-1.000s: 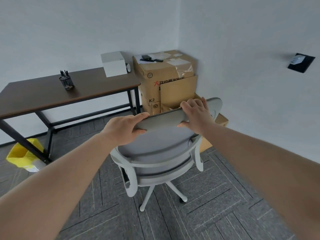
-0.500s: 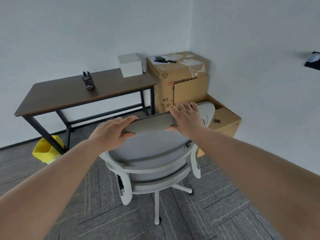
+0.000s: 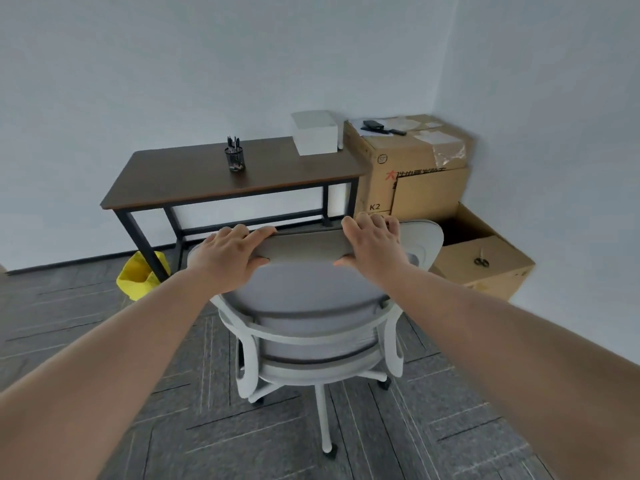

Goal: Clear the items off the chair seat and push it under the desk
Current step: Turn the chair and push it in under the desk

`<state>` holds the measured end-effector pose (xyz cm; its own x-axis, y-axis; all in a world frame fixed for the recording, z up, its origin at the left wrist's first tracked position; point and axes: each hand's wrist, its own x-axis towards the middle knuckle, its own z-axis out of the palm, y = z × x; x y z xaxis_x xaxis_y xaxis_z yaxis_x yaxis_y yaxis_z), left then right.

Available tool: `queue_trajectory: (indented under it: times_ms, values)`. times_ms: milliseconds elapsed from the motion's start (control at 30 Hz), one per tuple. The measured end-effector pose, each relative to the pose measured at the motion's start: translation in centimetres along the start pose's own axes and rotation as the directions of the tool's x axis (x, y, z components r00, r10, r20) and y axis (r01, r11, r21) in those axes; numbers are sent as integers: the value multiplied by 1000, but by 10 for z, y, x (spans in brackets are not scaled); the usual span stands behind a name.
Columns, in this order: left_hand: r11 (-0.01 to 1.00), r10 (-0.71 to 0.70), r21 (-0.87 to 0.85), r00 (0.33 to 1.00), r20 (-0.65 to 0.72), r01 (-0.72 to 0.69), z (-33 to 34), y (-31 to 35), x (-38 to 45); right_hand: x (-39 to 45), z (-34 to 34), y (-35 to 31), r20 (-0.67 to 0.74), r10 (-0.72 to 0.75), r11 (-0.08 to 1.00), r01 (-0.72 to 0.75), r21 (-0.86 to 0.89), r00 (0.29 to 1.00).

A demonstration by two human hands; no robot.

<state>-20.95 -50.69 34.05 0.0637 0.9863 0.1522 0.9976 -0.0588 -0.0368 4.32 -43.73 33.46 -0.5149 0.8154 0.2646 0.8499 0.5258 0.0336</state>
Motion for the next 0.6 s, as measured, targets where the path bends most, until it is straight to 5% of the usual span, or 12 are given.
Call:
queue_trajectory:
  times_ms: [600]
  values:
    - [984, -168, 67, 983, 79, 163, 19, -155, 84, 186, 53, -76, -33, -114, 994, 113, -10, 993]
